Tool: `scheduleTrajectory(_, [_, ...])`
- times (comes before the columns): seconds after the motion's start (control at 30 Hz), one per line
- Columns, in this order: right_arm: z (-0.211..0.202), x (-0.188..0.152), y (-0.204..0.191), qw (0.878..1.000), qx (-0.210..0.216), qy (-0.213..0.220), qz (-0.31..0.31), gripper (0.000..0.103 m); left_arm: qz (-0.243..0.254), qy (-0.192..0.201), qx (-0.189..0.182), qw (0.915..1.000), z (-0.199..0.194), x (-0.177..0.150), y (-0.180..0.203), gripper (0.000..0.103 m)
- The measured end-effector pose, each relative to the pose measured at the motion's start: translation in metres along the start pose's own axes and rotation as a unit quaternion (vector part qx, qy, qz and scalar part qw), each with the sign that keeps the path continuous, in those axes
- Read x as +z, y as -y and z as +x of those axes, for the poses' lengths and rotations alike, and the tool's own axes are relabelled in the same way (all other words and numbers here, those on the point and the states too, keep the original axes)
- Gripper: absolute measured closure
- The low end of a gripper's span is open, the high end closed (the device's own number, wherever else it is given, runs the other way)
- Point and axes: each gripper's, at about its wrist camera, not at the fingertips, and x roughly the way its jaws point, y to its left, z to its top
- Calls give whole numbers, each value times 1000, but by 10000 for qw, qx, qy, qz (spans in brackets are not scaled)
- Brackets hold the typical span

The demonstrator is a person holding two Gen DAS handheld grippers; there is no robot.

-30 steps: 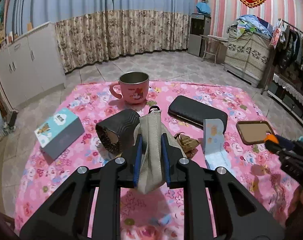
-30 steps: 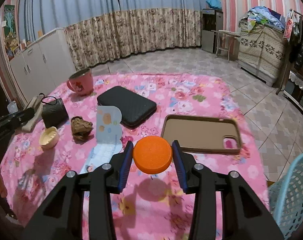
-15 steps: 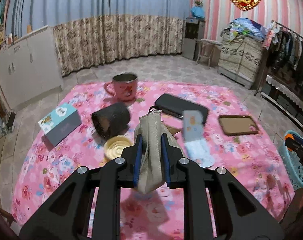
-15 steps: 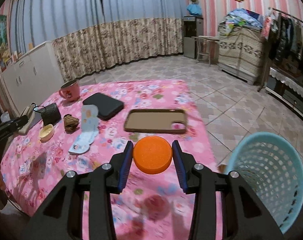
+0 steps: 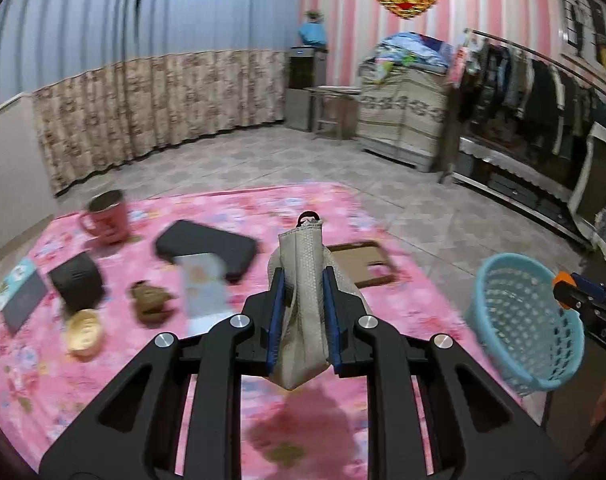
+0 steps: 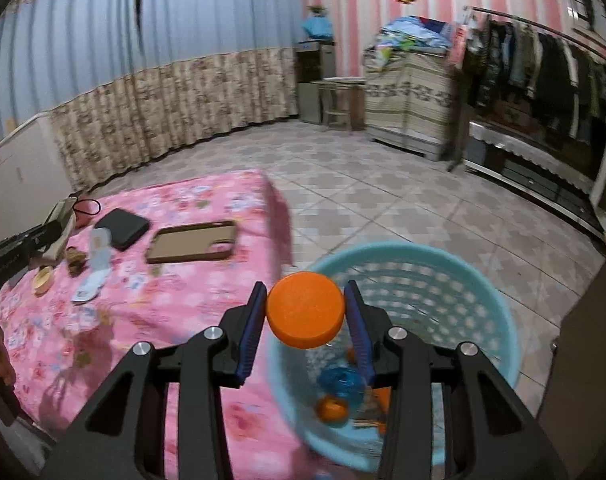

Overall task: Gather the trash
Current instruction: 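Carry the beige cloth and orange cap over to the blue basket, then open both tools over the basket to drop the cloth and cap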

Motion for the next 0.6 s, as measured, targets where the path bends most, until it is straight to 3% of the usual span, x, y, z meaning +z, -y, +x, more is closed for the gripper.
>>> scheduleTrajectory(0.33, [2, -12, 58, 9983, -472, -100, 326, 63, 440, -225, -619, 9969, 33, -12, 95, 86])
scheduleTrajectory(0.6, [3, -15, 99, 9955, -687, -114, 641, 63, 853, -317, -1100, 9898, 44, -16, 161, 86])
